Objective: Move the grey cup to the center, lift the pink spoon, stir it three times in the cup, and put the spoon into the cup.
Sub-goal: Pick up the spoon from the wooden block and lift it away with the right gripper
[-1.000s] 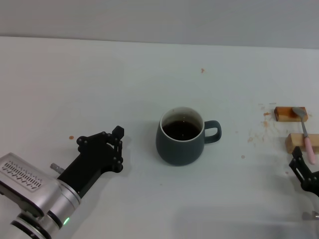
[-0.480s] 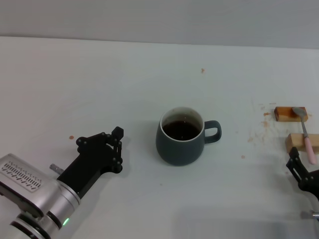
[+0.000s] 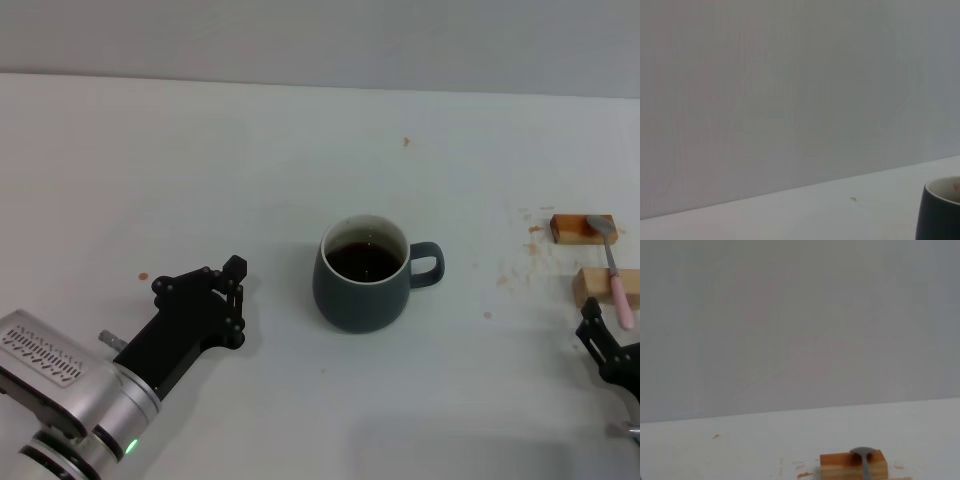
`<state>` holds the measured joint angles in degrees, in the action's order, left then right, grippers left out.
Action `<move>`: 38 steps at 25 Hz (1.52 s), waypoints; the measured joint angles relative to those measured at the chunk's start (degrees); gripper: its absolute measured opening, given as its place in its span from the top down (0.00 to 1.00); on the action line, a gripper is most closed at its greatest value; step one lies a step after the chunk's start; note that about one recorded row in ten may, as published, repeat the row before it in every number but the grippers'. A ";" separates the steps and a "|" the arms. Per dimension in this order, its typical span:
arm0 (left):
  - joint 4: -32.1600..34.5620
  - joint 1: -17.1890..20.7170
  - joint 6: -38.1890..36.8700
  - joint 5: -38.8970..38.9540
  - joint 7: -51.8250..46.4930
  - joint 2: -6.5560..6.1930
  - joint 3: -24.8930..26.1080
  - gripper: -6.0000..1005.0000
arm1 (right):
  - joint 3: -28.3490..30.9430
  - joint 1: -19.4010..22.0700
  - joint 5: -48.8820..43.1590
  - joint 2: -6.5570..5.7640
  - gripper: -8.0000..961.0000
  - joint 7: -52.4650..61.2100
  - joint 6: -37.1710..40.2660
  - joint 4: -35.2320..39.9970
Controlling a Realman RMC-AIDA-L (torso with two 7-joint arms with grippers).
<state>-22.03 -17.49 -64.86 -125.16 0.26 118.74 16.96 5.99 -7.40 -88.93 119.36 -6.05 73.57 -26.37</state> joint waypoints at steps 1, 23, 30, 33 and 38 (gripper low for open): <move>0.02 0.00 0.00 0.00 0.00 0.00 0.00 1.00 | 0.02 0.00 0.00 0.00 0.15 0.91 -0.18 0.19; 0.20 0.00 0.00 0.00 0.00 0.00 0.00 1.00 | -0.54 -0.16 -0.51 -0.09 0.15 1.85 -0.02 0.71; 0.32 0.00 0.00 0.00 0.00 0.00 -0.01 1.00 | -0.58 -0.15 -0.66 -0.09 0.15 1.60 0.51 0.71; 0.32 0.00 0.00 0.00 0.00 0.00 0.00 1.00 | -0.65 -0.15 -0.71 -0.09 0.15 1.55 0.99 0.66; 0.37 0.00 0.00 0.00 0.00 0.00 0.00 1.00 | -0.91 -0.02 -0.72 -0.09 0.15 1.53 2.05 0.61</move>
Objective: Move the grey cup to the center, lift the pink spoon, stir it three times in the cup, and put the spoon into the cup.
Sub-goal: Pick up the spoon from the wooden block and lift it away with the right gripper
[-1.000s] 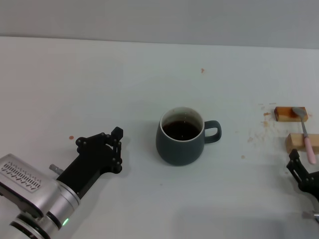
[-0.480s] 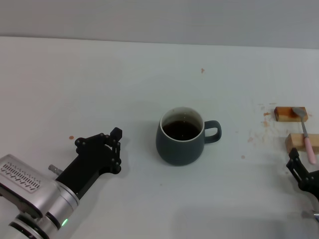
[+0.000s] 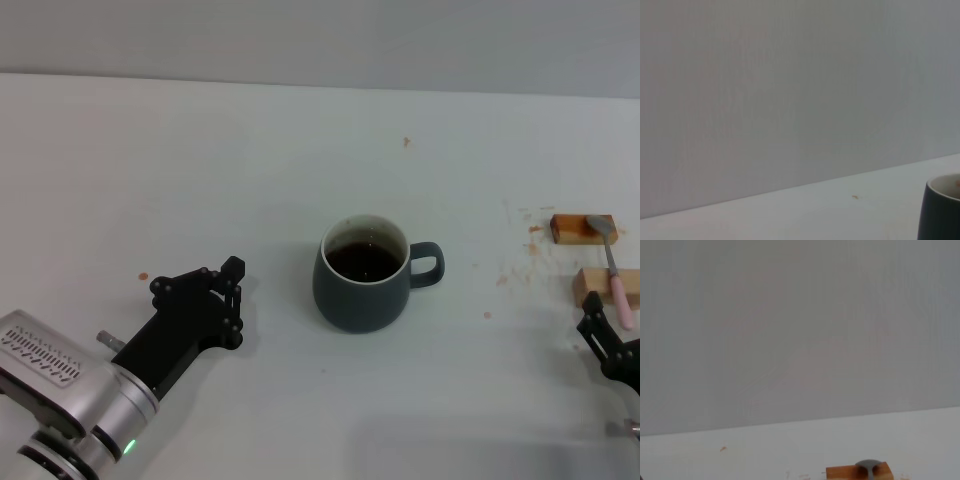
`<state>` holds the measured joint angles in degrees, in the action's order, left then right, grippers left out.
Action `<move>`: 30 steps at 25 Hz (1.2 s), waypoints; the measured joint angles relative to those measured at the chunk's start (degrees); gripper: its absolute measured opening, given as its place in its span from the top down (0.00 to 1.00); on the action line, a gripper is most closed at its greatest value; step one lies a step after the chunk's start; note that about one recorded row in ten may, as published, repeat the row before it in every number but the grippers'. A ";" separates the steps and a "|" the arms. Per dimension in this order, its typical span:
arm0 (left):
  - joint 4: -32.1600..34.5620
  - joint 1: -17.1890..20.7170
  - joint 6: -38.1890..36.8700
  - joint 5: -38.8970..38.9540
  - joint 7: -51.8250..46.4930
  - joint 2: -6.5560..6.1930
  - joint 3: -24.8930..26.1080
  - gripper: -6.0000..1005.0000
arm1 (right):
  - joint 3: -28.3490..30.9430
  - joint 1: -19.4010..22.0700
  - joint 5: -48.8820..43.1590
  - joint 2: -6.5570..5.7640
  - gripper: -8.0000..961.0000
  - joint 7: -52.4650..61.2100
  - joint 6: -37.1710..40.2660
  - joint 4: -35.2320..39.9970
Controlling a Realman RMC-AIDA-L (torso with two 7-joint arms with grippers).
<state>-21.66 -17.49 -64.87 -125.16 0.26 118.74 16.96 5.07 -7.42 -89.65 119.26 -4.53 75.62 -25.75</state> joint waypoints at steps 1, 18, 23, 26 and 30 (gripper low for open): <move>0.02 0.00 0.00 0.00 0.00 0.00 0.00 1.00 | -0.05 0.02 0.00 0.00 0.15 0.00 0.08 0.00; 0.04 0.08 0.09 0.00 0.00 0.00 0.00 1.00 | -0.47 -0.08 0.04 -0.05 0.42 0.11 -0.01 0.11; 0.04 0.09 0.09 0.00 0.00 0.00 0.00 1.00 | -0.46 -0.15 0.00 -0.08 0.50 0.04 -0.13 0.11; 0.04 0.09 0.09 0.00 0.00 0.00 0.00 1.00 | -0.45 -0.14 0.04 -0.08 0.50 0.04 -0.32 0.10; 0.04 0.09 0.09 0.00 0.00 0.00 0.00 1.00 | -0.36 -0.26 0.29 -0.06 0.50 0.05 -1.16 0.16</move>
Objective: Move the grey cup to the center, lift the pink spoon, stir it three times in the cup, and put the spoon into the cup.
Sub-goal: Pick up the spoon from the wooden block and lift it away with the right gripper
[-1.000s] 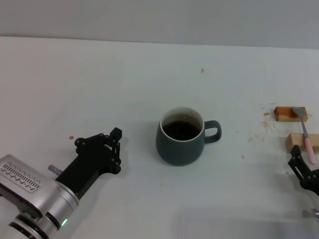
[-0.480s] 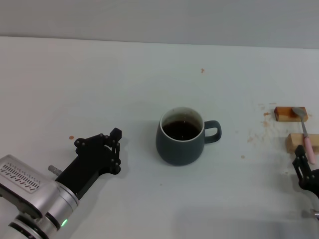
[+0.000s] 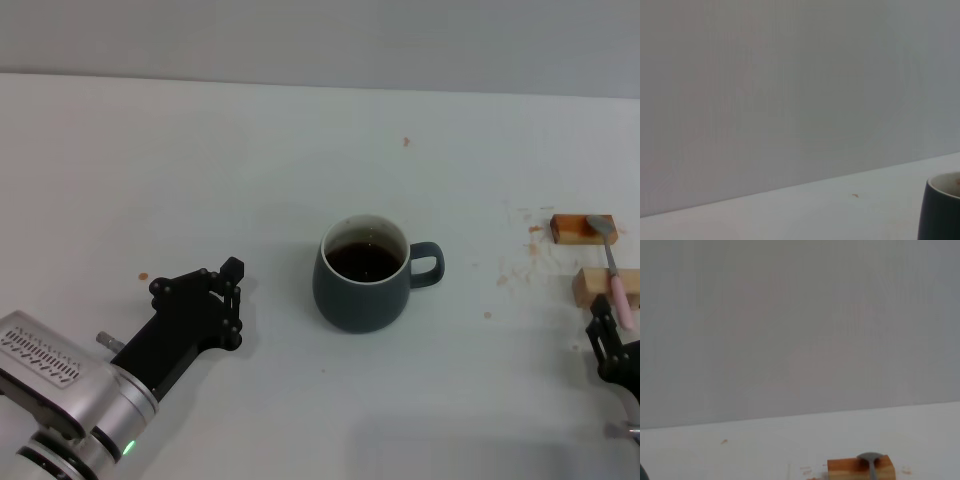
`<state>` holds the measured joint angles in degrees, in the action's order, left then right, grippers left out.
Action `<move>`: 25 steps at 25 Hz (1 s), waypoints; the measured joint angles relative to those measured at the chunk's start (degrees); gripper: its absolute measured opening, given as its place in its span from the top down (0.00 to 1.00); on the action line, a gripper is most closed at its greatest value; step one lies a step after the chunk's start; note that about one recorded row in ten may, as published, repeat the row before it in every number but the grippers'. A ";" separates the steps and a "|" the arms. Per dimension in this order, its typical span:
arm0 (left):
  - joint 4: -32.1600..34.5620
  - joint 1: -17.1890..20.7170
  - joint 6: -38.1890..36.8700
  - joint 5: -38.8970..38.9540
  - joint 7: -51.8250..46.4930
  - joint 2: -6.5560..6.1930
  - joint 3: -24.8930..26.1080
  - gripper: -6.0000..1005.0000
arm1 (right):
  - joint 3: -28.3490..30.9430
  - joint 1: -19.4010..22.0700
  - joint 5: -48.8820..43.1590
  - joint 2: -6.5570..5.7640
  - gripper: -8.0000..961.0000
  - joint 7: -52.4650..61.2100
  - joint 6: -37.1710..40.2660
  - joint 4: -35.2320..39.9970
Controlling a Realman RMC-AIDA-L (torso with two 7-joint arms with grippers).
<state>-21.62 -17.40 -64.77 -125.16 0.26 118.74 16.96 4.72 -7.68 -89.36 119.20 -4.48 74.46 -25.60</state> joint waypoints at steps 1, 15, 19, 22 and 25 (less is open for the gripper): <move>0.00 0.00 0.00 0.00 0.00 0.00 0.00 1.00 | 0.05 -0.05 0.01 0.00 0.50 0.01 -0.20 0.05; 0.09 0.07 0.00 0.00 0.00 0.00 0.00 1.00 | 0.01 -0.21 0.07 0.07 0.61 0.37 -0.59 0.09; 0.09 0.09 0.00 0.00 0.00 0.00 0.00 1.00 | -0.02 -0.23 0.11 0.06 0.61 0.39 -0.56 0.10; 0.09 0.11 0.00 0.00 0.00 0.00 0.00 1.00 | -0.06 -0.17 0.07 0.06 0.62 0.40 -0.31 0.07; 0.09 0.25 0.00 0.00 0.00 0.00 0.00 1.00 | 0.02 0.12 -0.04 0.06 0.64 0.33 0.06 0.00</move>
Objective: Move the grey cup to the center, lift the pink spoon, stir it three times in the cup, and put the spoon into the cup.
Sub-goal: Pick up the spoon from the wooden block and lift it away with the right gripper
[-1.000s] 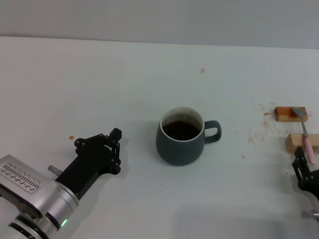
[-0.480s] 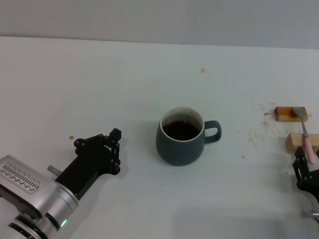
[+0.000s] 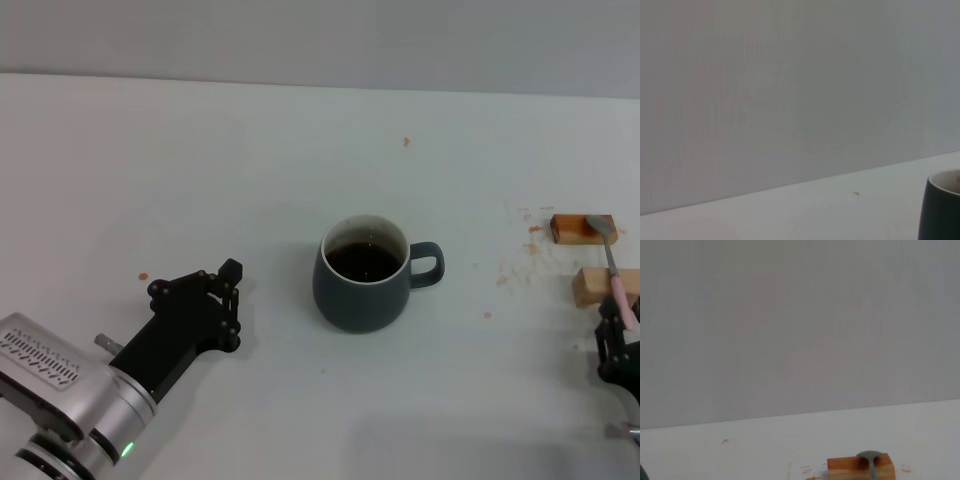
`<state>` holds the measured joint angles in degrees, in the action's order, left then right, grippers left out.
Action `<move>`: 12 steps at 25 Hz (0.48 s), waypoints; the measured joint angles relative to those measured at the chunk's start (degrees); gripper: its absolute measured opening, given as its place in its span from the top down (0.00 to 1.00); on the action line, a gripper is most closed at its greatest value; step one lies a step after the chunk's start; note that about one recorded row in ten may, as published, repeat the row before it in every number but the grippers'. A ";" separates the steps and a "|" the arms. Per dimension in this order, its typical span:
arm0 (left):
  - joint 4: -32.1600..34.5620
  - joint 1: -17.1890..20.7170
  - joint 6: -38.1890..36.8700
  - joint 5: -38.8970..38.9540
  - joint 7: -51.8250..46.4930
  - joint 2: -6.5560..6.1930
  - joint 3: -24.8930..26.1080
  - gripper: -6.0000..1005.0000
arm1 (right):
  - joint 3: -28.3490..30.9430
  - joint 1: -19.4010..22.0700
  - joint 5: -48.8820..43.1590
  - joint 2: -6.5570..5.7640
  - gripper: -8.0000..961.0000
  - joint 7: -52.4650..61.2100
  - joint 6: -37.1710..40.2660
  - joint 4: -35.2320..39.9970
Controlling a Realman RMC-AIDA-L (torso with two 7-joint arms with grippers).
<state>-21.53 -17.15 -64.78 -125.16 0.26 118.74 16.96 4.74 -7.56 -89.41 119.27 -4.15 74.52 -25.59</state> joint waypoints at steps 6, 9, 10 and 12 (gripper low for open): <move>0.15 0.11 -0.08 0.00 0.00 -0.08 0.07 1.00 | -0.13 -0.10 0.23 0.01 0.68 -0.20 -0.39 0.08; 0.20 0.11 -0.04 0.00 0.00 -0.09 0.04 1.00 | -0.15 -0.12 0.23 0.01 0.79 -0.23 -0.45 0.08; 0.20 0.11 -0.04 0.00 0.00 -0.09 0.05 1.00 | -0.16 -0.13 0.23 0.00 0.83 -0.26 -0.47 0.10; 0.20 0.11 -0.03 0.00 0.00 -0.09 0.08 1.00 | -0.17 -0.16 0.23 0.00 0.88 -0.33 -0.50 0.11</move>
<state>-21.33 -17.05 -64.80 -125.15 0.26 118.65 17.04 4.57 -7.72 -89.17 119.26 -4.48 74.02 -25.48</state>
